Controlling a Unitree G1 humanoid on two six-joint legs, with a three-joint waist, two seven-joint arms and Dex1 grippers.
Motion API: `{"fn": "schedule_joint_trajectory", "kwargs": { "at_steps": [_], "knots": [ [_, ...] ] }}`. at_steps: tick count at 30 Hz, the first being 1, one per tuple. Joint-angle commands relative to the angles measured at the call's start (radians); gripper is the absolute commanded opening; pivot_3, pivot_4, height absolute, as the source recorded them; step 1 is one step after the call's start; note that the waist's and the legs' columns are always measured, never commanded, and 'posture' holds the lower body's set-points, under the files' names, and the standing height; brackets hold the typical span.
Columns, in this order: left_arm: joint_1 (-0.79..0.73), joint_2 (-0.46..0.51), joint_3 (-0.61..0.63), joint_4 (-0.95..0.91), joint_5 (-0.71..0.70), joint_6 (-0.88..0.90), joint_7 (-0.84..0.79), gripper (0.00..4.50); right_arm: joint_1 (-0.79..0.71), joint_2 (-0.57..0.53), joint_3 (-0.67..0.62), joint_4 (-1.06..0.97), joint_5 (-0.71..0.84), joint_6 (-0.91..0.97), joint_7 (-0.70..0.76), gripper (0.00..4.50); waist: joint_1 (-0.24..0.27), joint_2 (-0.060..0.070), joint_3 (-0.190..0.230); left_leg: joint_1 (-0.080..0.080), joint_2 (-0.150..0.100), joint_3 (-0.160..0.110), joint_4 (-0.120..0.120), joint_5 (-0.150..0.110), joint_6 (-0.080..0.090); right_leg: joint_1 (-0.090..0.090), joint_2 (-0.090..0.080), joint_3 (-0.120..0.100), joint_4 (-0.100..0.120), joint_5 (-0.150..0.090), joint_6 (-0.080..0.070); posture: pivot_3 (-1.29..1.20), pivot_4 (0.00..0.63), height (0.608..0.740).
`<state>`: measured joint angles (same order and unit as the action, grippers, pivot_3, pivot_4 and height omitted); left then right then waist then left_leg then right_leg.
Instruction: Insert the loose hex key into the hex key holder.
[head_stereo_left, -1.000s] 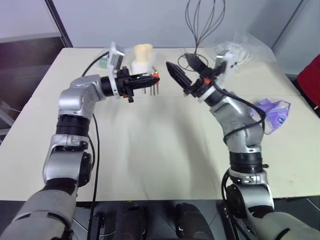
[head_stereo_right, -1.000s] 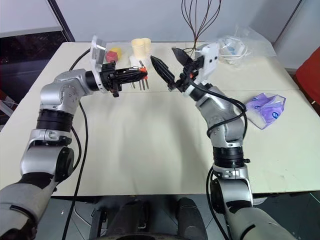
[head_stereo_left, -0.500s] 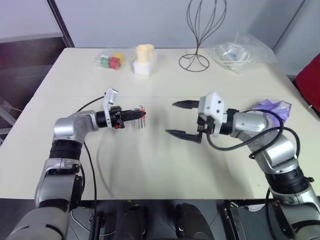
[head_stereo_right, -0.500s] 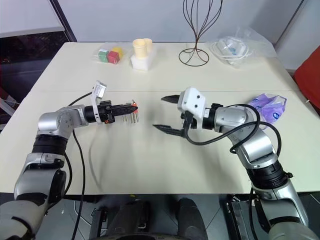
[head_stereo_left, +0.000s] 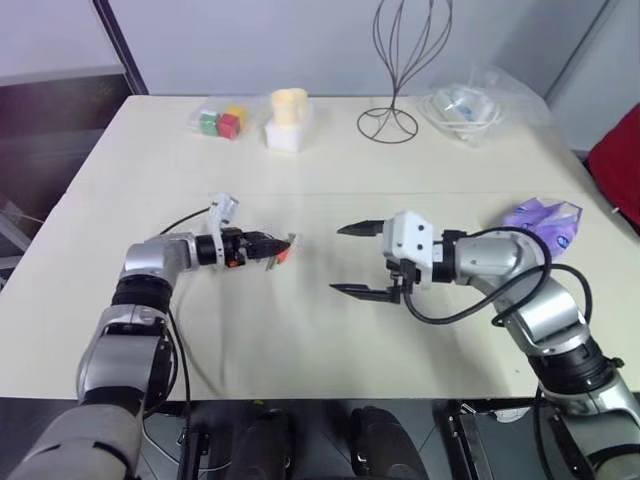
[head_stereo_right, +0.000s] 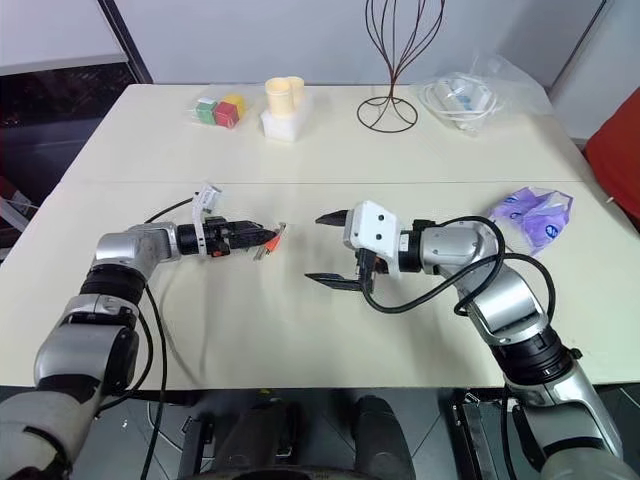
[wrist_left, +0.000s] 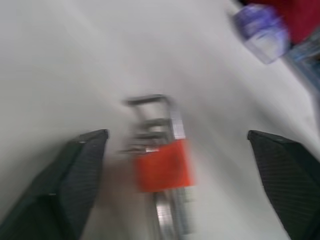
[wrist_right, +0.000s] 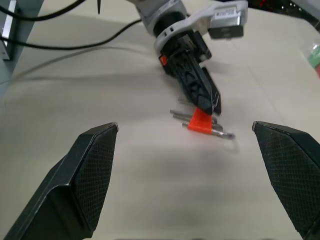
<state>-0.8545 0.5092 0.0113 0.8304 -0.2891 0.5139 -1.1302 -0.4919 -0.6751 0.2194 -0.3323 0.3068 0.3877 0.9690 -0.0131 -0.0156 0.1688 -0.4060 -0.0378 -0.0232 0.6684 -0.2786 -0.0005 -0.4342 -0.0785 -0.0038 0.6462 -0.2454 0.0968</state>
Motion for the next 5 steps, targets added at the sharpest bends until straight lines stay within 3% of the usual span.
{"fn": "schedule_joint_trajectory", "kwargs": {
  "at_steps": [1,5],
  "knots": [
    [-0.005,0.098,0.022,-0.022,0.061,-0.128,0.046,4.46,0.015,-0.024,-0.053,-0.038,0.007,0.001,-0.003,4.5,-0.003,0.0,0.0,0.0,0.0,0.0,0.0,0.0,0.0,-0.001,0.0,0.0,0.0,0.0,0.0,0.0,0.15,0.74],
    [0.049,0.164,0.086,-0.17,0.022,-0.136,0.062,4.46,0.025,-0.037,-0.094,-0.027,0.021,0.011,-0.006,4.5,0.002,0.0,0.0,0.0,0.0,0.0,-0.001,0.0,0.0,-0.001,-0.001,0.0,0.0,0.0,0.0,0.0,0.15,0.74]
  ]
}}
